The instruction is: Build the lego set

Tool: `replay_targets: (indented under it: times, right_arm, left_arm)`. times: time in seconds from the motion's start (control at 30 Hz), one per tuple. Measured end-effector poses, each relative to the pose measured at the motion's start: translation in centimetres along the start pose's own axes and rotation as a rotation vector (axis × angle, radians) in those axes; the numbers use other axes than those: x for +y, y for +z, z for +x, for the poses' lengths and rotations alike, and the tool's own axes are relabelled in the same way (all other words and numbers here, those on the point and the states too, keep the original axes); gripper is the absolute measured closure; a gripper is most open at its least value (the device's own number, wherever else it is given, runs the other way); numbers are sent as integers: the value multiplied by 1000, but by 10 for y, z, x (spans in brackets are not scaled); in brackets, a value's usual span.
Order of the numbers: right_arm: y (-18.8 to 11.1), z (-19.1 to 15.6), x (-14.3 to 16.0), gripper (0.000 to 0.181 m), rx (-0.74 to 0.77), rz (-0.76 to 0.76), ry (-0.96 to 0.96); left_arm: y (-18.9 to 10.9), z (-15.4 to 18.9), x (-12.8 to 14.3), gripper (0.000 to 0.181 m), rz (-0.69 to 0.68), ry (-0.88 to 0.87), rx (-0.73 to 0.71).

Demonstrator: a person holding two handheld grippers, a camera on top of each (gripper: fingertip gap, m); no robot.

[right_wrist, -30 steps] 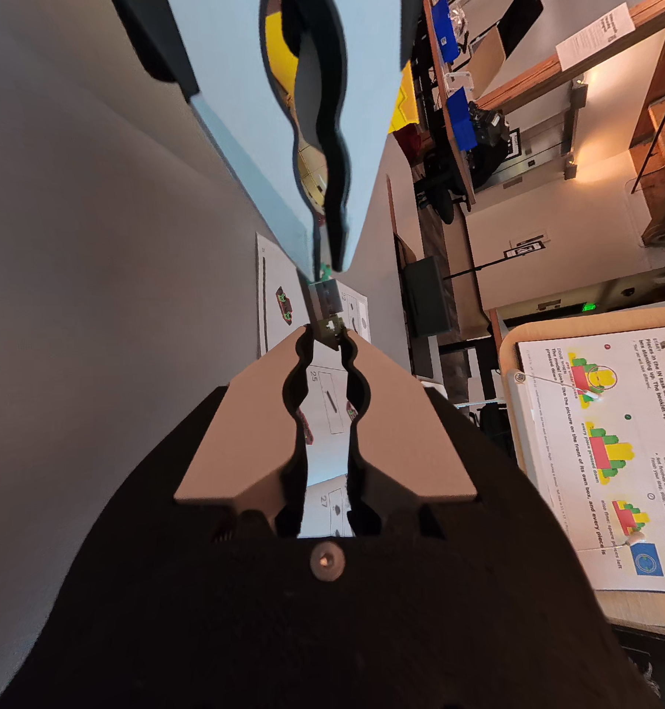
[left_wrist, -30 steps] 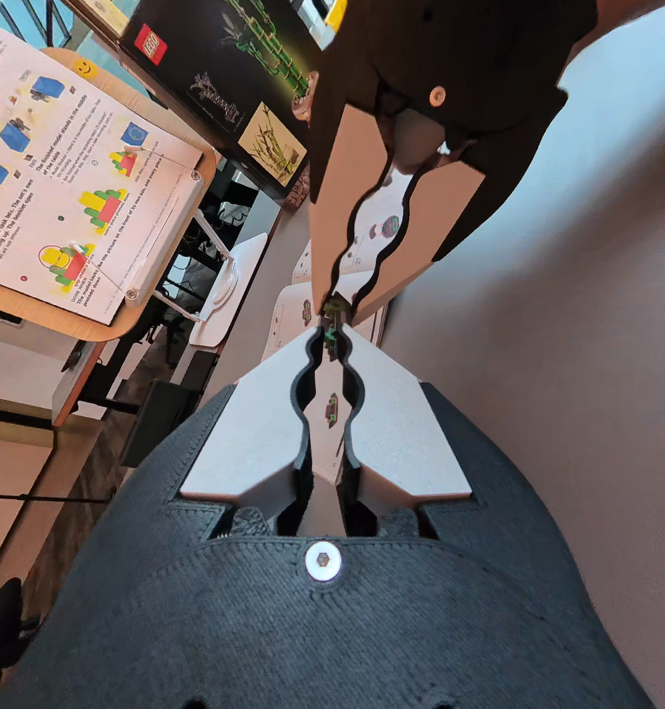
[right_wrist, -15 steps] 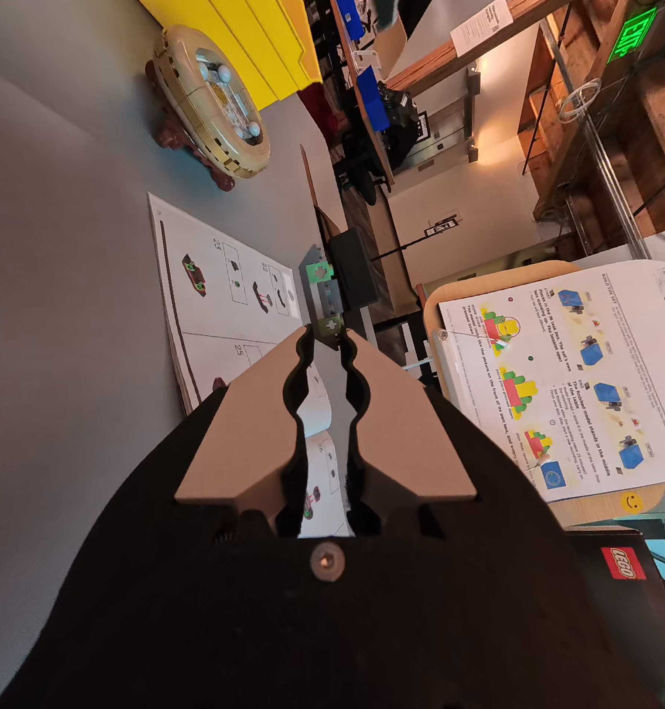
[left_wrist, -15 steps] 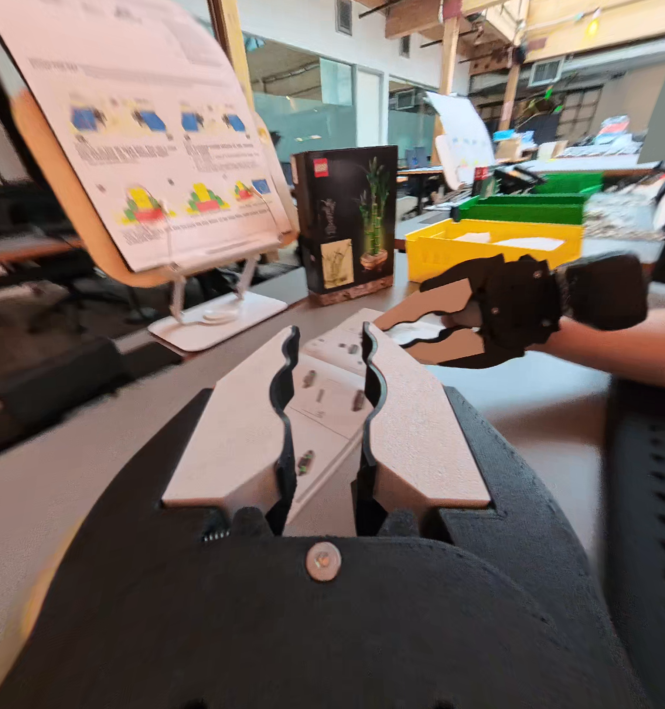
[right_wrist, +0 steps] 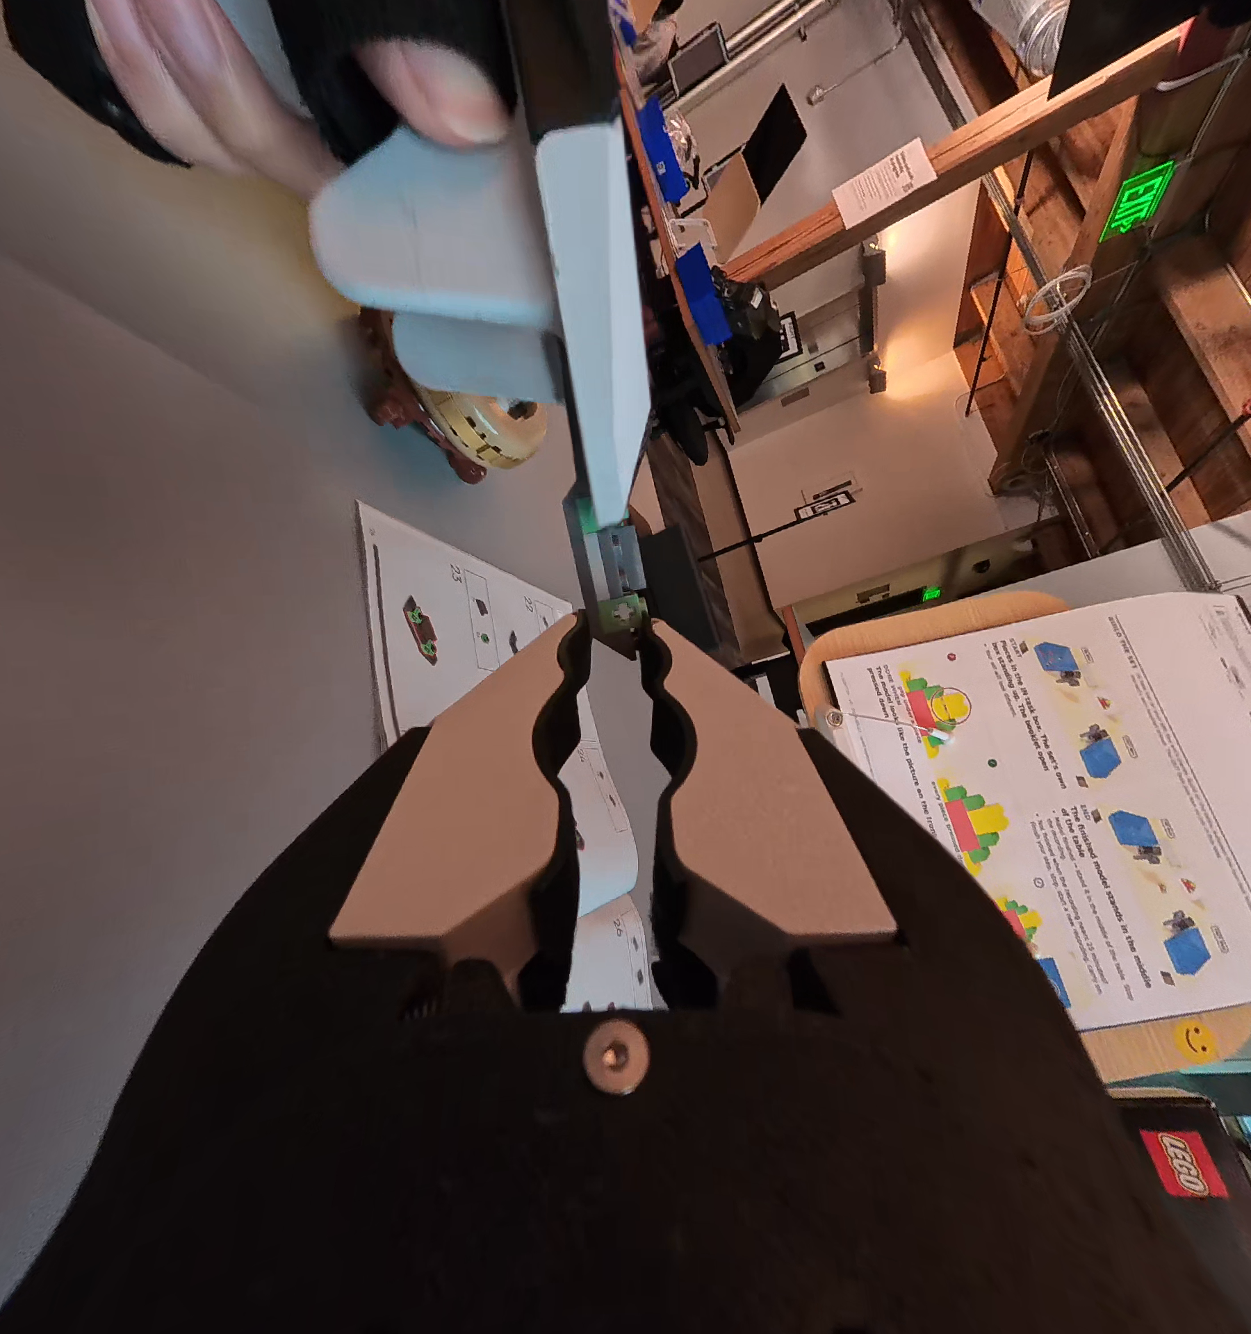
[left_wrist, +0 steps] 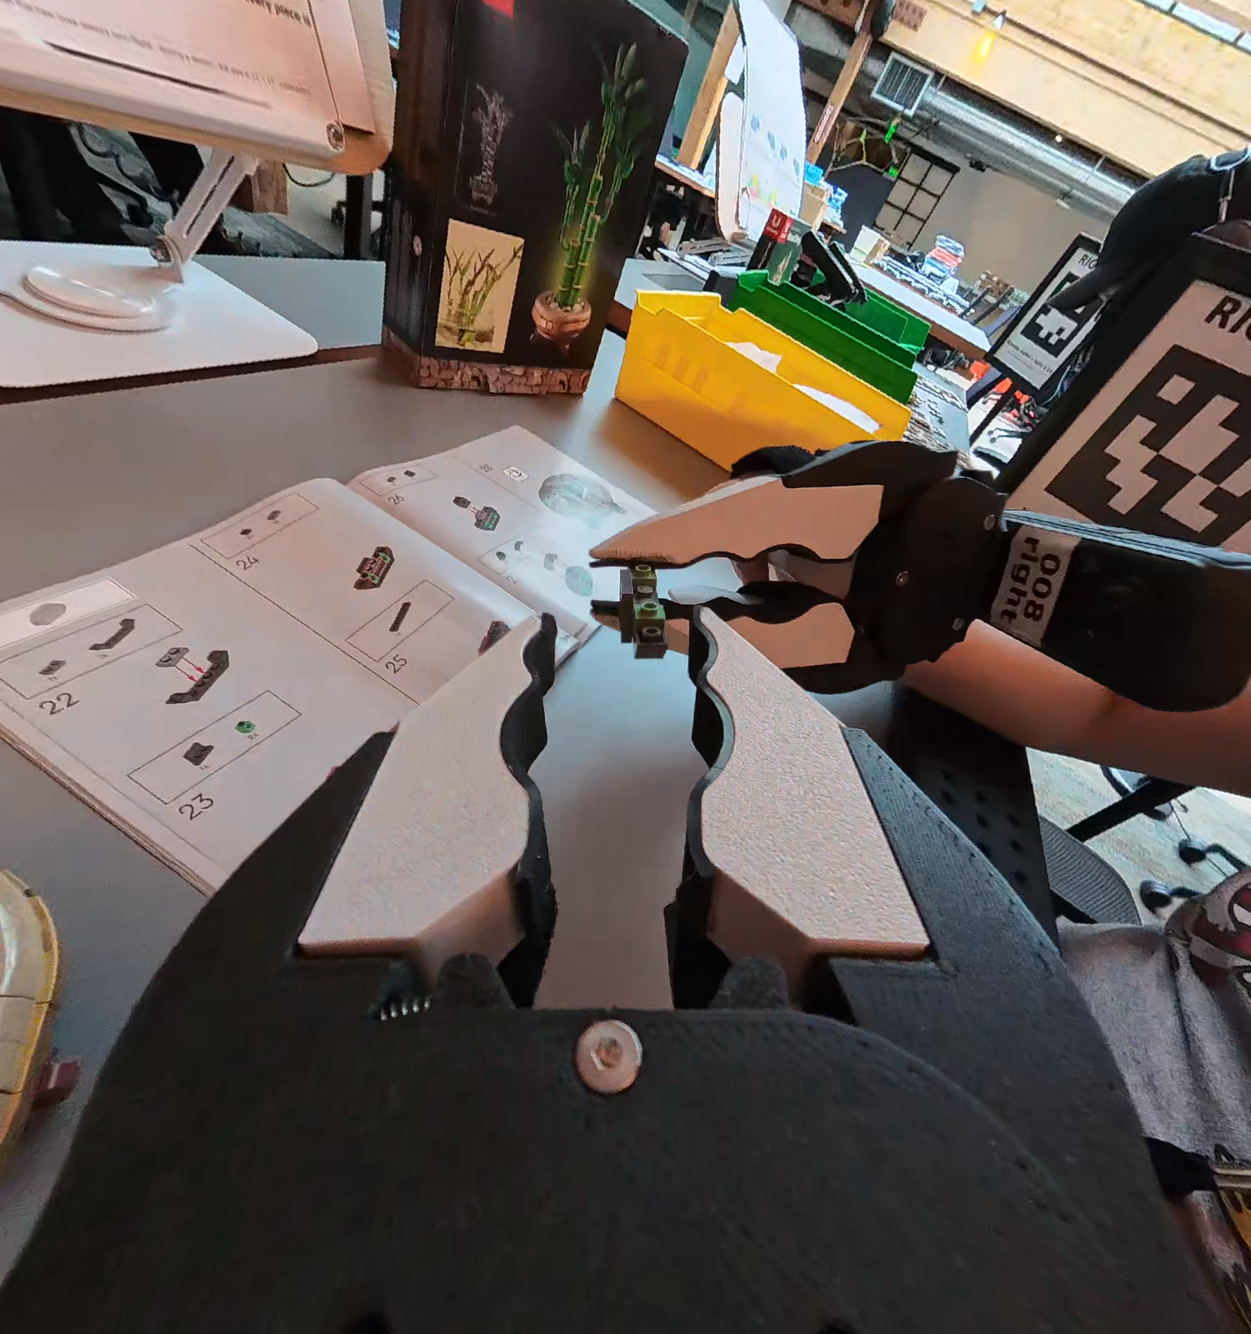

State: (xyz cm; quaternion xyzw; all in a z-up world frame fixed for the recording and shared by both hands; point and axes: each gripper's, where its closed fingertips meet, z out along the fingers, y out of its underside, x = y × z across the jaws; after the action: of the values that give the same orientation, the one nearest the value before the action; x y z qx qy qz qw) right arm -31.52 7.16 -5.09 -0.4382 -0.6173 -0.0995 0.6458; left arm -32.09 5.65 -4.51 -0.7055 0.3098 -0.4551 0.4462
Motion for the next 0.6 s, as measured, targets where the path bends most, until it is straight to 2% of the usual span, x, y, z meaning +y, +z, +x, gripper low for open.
replay_targets:
  times: [0.07,0.17,0.3,0.6]
  right_arm:
    - [0,-2,-3,169,-6,8,-2]
    - [1,-3,-5,170,-10,10,3]
    - [1,3,-10,154,-4,46,67]
    - [4,-5,-10,160,-5,23,-22]
  left_arm:
    - [3,1,5,148,-25,-1,11]
    - [3,4,6,171,-37,22,26]
    - [1,4,4,172,-26,4,35]
    - [0,-1,5,172,-30,-59,43]
